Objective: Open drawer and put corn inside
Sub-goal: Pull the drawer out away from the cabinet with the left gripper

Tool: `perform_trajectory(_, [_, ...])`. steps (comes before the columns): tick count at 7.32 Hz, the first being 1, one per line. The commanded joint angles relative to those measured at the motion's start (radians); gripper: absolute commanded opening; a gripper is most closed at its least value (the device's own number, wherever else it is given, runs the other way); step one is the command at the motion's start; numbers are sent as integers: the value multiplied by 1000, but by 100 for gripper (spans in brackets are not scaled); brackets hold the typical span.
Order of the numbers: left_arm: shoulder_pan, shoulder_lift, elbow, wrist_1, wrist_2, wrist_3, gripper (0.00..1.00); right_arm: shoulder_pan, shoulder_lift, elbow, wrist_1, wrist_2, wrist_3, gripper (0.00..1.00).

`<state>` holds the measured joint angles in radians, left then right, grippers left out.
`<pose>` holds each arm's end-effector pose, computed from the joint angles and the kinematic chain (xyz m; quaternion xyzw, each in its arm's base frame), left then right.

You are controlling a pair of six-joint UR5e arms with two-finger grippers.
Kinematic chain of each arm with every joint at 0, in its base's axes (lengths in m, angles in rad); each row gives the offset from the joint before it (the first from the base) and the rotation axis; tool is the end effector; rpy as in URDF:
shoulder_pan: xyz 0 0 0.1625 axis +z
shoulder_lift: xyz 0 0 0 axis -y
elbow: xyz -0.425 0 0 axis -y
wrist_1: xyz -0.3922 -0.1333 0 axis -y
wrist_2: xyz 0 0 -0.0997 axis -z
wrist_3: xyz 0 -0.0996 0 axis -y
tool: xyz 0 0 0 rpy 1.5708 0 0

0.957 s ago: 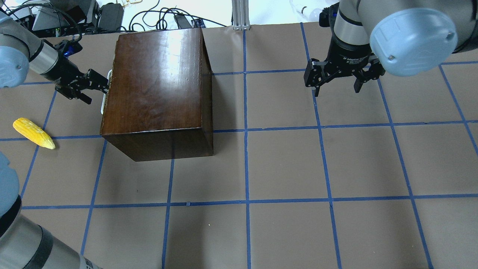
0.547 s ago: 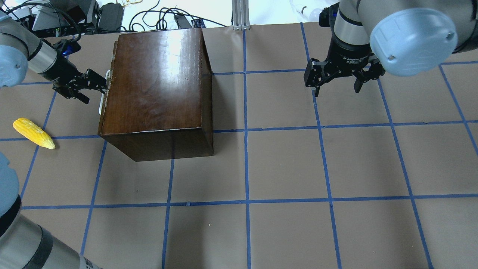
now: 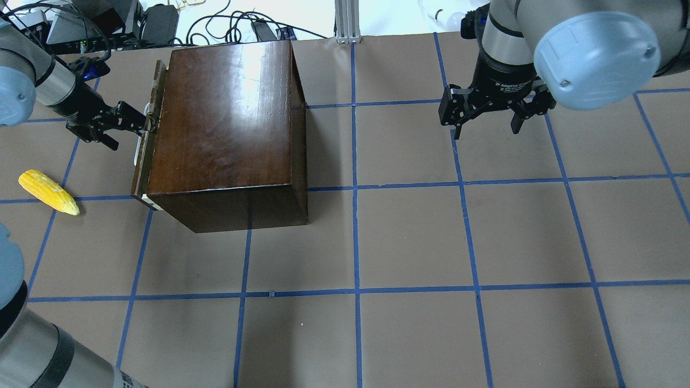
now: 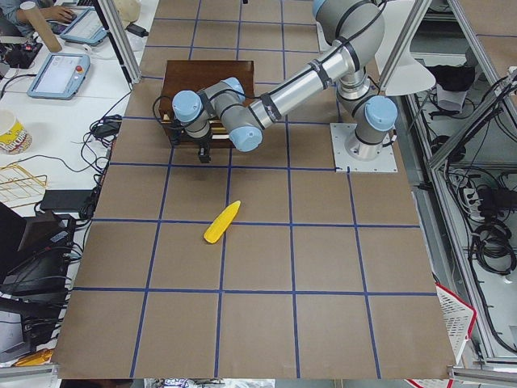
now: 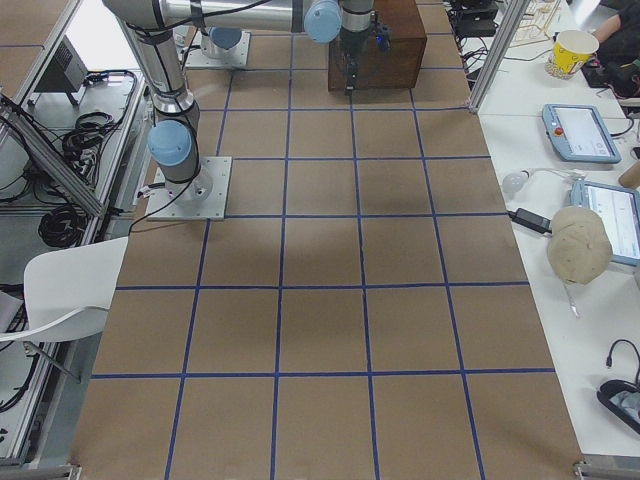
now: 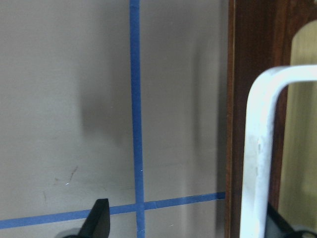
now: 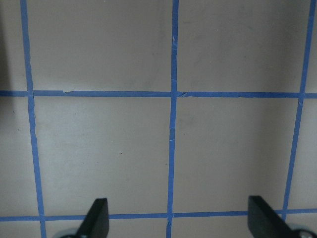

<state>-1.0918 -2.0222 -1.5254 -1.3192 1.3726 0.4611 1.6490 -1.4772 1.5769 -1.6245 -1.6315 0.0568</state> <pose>0.1543 -0.6289 0.2782 0.0165 -0.9920 -0.0237 0.1227 0.1679 -0.5134 0.4427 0.0114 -0.9992 -0.0209 0.0318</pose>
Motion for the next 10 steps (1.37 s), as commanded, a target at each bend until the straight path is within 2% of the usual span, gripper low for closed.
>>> perform_trajectory(1, [15, -1, 2, 2, 2, 4, 100, 0, 0, 0, 0, -1, 0, 100])
perform_trajectory(10, [90, 0, 11, -3, -3, 5, 100, 0, 0, 0, 0, -1, 0, 100])
